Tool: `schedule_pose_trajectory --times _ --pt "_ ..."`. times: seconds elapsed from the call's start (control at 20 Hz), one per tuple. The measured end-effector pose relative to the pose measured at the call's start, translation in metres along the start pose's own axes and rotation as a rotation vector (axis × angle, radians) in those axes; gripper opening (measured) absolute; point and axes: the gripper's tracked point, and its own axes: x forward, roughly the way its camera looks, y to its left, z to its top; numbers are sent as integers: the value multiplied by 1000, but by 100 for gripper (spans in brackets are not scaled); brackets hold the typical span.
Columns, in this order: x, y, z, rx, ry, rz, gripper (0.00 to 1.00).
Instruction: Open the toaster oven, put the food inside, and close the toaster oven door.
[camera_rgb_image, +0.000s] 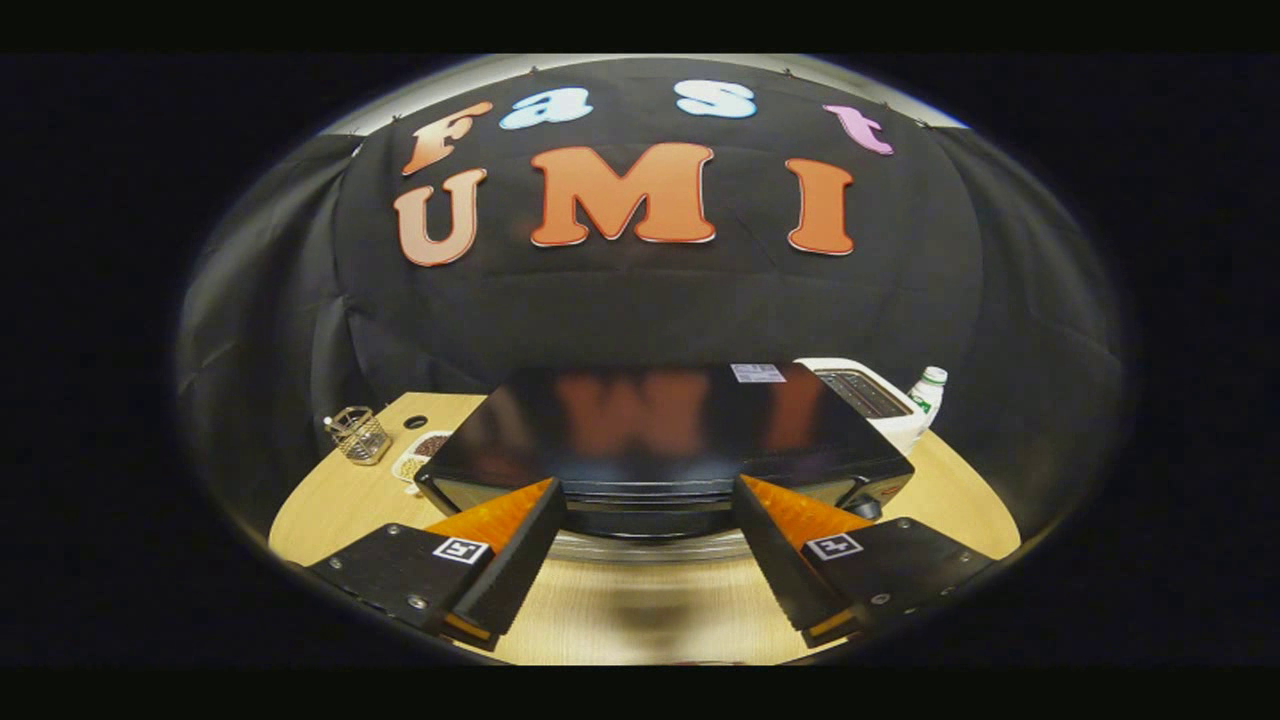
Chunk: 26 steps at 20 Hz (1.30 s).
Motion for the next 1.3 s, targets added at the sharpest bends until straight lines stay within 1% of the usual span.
schedule_pose_trajectory --times 0.3,0.7,0.95,1.3 --pt "-5 1 -2 -5 -1 -6 99" --pt "-29 1 -18 1 8 1 100" --pt "-51 1 -42 7 27 6 99" --pt "-74 0 -80 2 61 -21 99"
